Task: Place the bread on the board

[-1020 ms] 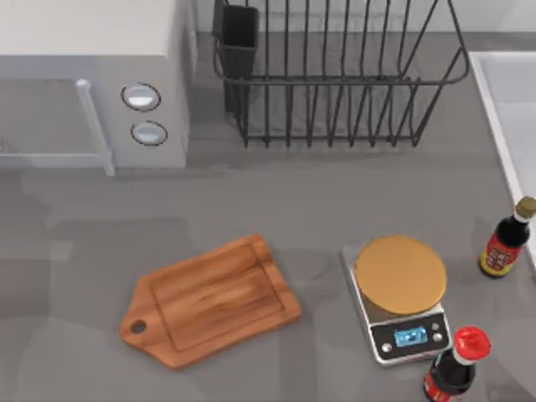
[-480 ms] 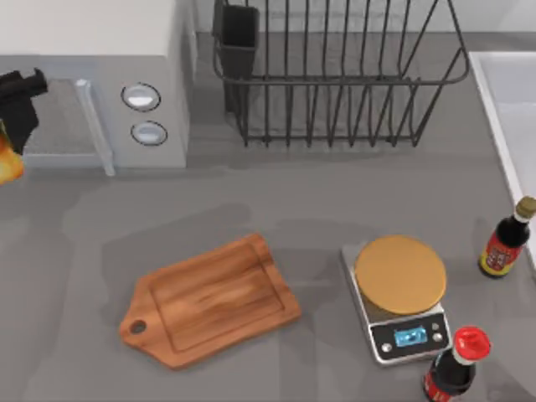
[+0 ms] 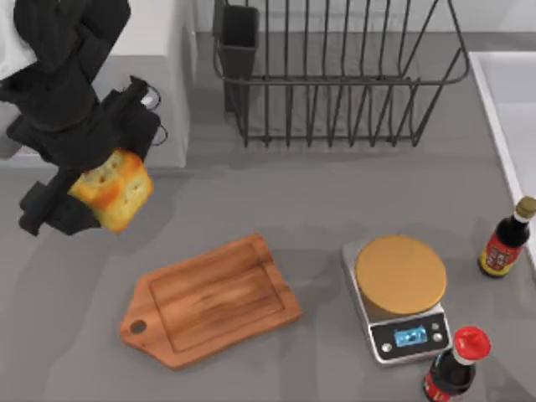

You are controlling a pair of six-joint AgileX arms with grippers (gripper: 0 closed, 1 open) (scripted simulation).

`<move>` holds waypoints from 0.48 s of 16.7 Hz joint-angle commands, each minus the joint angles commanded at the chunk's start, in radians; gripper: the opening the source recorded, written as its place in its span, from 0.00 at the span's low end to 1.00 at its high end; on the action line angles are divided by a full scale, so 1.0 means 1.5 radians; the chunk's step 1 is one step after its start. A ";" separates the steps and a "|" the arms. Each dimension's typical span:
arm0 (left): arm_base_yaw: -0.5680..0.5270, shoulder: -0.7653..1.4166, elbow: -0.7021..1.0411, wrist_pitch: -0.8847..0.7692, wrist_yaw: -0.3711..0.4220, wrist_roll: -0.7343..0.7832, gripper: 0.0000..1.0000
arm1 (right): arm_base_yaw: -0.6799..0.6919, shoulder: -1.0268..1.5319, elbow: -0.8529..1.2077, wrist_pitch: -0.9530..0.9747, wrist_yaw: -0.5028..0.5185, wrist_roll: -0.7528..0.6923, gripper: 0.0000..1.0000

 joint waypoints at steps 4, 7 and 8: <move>-0.097 0.044 -0.016 -0.002 0.002 -0.276 0.00 | 0.000 0.000 0.000 0.000 0.000 0.000 1.00; -0.151 0.066 -0.023 0.002 -0.005 -0.428 0.00 | 0.000 0.000 0.000 0.000 0.000 0.000 1.00; -0.164 0.071 -0.024 0.004 -0.008 -0.465 0.00 | 0.000 0.000 0.000 0.000 0.000 0.000 1.00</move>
